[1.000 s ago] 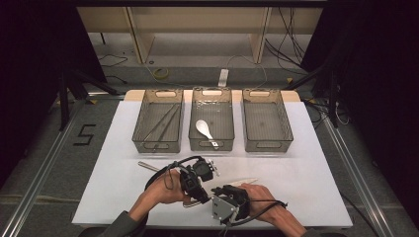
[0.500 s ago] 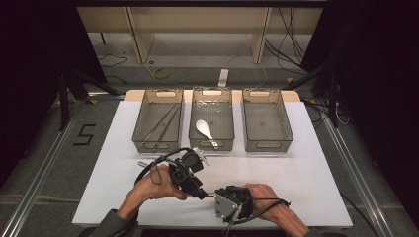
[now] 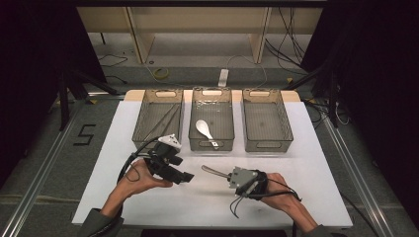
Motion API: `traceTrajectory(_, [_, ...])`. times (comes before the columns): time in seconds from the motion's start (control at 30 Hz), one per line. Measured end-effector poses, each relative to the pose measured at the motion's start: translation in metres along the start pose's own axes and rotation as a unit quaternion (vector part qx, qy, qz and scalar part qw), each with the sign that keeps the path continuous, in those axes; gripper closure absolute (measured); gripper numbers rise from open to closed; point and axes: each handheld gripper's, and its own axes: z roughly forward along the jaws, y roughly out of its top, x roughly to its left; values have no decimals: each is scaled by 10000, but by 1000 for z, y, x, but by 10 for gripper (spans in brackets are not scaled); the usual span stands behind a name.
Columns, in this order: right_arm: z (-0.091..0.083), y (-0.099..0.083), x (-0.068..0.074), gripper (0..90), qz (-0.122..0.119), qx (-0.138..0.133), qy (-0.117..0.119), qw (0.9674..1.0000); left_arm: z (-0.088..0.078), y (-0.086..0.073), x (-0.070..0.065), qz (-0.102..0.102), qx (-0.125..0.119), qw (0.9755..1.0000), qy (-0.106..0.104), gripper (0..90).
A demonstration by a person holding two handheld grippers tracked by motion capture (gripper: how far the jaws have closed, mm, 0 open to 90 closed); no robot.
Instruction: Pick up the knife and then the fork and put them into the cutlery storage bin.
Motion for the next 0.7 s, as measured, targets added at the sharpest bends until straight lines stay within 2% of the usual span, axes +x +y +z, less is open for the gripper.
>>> traceTrajectory(0.1, [-3,-6,-15,819,416,-30,-36,9991,-1,-7,6,-85,-287,9994,189,219])
traceTrajectory(0.2, [-8,-12,-30,819,772,-17,-88,9970,-2,-13,11,-238,-555,9974,383,211])
traceTrajectory(0.33, [-14,-18,-53,819,1304,-70,-213,9912,-2,-22,16,-422,-781,9941,617,199])
traceTrajectory(0.37, [-16,-20,-60,819,1459,-104,-199,9890,-3,-25,17,-452,-805,9938,614,194])
traceTrajectory(0.43, [-19,-22,-73,819,1836,-189,-198,9826,-3,-29,17,-492,-883,9929,624,186])
traceTrajectory(0.53, [-22,-24,-94,819,2278,-262,-150,9732,-4,-34,18,-509,-923,9920,698,178])
traceTrajectory(0.67, [-22,-24,-120,819,2697,-272,-203,9623,-5,-40,20,-545,-945,9908,795,170])
traceTrajectory(0.7, [-22,-24,-127,819,2787,-288,-209,9597,-5,-41,20,-583,-991,9899,829,168])
